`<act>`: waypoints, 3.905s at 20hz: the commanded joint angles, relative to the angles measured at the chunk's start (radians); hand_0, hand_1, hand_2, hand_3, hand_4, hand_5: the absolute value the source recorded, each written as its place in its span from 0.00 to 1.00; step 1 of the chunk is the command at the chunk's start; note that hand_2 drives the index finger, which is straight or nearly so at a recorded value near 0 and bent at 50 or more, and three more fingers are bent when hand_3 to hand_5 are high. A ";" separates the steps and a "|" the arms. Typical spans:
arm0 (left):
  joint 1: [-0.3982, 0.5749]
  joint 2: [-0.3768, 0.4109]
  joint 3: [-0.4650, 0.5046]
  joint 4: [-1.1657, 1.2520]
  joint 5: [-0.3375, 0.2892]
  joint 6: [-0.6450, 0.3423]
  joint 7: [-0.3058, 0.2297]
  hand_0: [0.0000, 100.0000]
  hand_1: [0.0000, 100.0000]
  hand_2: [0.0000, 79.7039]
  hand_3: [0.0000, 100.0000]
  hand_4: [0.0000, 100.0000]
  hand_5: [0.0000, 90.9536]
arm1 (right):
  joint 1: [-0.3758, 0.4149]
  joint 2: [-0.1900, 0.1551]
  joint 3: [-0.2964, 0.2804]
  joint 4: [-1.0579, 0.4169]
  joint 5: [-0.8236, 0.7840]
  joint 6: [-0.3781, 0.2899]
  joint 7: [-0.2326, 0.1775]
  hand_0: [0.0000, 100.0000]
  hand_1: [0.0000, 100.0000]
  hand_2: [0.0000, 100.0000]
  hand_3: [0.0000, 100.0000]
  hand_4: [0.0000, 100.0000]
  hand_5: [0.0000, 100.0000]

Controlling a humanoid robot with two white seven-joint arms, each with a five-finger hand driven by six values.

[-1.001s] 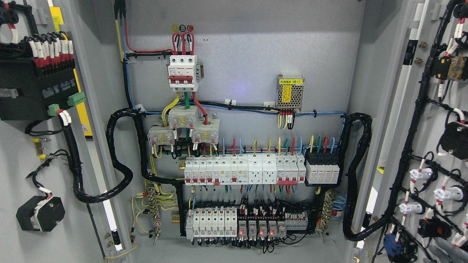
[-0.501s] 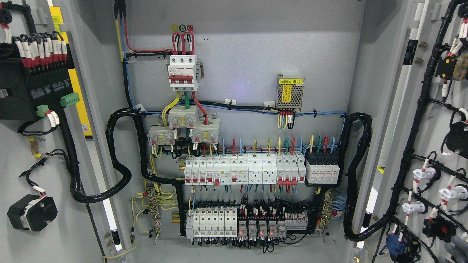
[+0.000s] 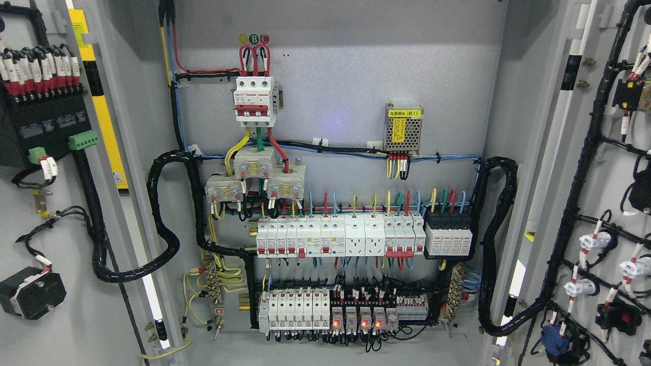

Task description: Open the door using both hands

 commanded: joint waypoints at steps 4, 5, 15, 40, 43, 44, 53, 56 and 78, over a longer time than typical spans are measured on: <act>-0.036 0.141 0.018 0.151 0.048 0.000 -0.001 0.00 0.00 0.00 0.00 0.00 0.00 | -0.001 0.022 -0.055 0.044 -0.005 0.000 0.002 0.21 0.14 0.00 0.00 0.00 0.00; -0.042 0.152 0.017 0.164 0.048 0.000 -0.001 0.00 0.00 0.00 0.00 0.00 0.00 | -0.004 0.022 -0.056 0.048 -0.006 0.001 0.002 0.21 0.14 0.00 0.00 0.00 0.00; -0.099 0.202 0.008 0.263 0.078 0.032 -0.001 0.00 0.00 0.00 0.00 0.00 0.00 | -0.018 0.024 -0.087 0.091 -0.009 0.001 0.001 0.21 0.14 0.00 0.00 0.00 0.00; -0.143 0.178 -0.005 0.188 0.077 0.071 -0.027 0.00 0.00 0.00 0.00 0.00 0.00 | -0.013 0.021 -0.038 0.068 -0.075 0.000 0.001 0.21 0.14 0.00 0.00 0.00 0.00; -0.125 0.157 -0.020 0.114 0.068 0.069 -0.026 0.00 0.00 0.00 0.00 0.00 0.00 | -0.007 0.015 -0.019 0.044 -0.075 -0.003 0.001 0.21 0.14 0.00 0.00 0.00 0.00; -0.120 0.152 -0.022 0.097 0.068 0.069 -0.026 0.00 0.00 0.00 0.00 0.00 0.00 | -0.007 0.015 -0.018 0.035 -0.075 -0.003 0.001 0.21 0.14 0.00 0.00 0.00 0.00; -0.090 0.066 -0.112 -0.139 0.031 0.068 -0.001 0.00 0.00 0.00 0.00 0.00 0.00 | 0.011 0.007 0.074 -0.001 -0.072 -0.009 0.002 0.21 0.14 0.00 0.00 0.00 0.00; -0.091 0.022 -0.168 -0.153 -0.046 0.062 0.045 0.00 0.00 0.00 0.00 0.00 0.00 | 0.025 -0.013 0.134 -0.001 -0.071 -0.011 0.005 0.21 0.14 0.00 0.00 0.00 0.00; -0.122 -0.413 -0.347 0.711 -0.564 -0.107 0.101 0.00 0.00 0.00 0.00 0.00 0.00 | 0.138 0.025 0.579 0.606 0.181 -0.003 0.042 0.21 0.14 0.00 0.00 0.00 0.00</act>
